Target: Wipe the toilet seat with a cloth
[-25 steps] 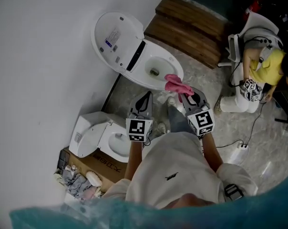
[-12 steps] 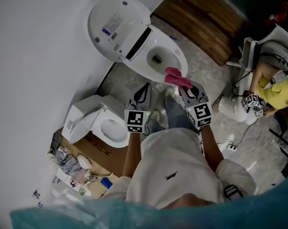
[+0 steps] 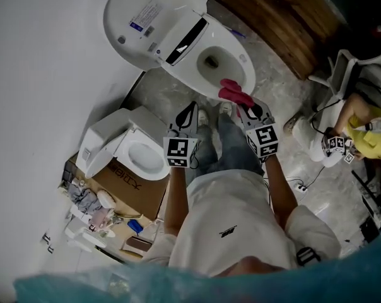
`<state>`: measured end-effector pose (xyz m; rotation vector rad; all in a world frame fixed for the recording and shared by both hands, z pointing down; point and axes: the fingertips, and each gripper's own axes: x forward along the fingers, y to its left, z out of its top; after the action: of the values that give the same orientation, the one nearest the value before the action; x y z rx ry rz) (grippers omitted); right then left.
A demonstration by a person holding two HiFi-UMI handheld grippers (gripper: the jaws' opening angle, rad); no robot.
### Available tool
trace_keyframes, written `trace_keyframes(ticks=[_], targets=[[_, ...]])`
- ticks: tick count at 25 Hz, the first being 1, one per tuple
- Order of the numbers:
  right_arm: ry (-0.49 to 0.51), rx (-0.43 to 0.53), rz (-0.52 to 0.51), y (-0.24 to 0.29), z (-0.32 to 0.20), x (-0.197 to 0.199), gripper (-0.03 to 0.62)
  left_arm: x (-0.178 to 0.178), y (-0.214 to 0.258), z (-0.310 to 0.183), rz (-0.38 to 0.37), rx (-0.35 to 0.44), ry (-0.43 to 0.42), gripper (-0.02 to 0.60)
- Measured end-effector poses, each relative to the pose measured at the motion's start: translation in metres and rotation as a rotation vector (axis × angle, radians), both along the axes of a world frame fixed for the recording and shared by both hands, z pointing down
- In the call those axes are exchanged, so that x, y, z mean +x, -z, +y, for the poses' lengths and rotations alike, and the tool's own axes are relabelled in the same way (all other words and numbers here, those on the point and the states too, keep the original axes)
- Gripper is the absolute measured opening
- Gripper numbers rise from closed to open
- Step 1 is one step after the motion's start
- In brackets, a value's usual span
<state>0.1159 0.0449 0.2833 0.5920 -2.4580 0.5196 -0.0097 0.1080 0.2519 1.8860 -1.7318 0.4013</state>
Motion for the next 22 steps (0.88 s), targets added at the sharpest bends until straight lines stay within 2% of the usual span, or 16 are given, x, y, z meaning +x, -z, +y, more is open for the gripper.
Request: trace_keyframes(ticks=[6, 22], targets=[[0.000, -0.025, 0.040, -0.044, -0.002, -0.025, 0.052, -0.019, -0.041, -0.001, 0.028, -0.037, 0.011, 0.009], [-0.044, -0.096, 0.148, -0.179, 0.001, -0.085, 0.054, -0.051, -0.177, -0.013, 0.116, -0.125, -0.081, 0.009]])
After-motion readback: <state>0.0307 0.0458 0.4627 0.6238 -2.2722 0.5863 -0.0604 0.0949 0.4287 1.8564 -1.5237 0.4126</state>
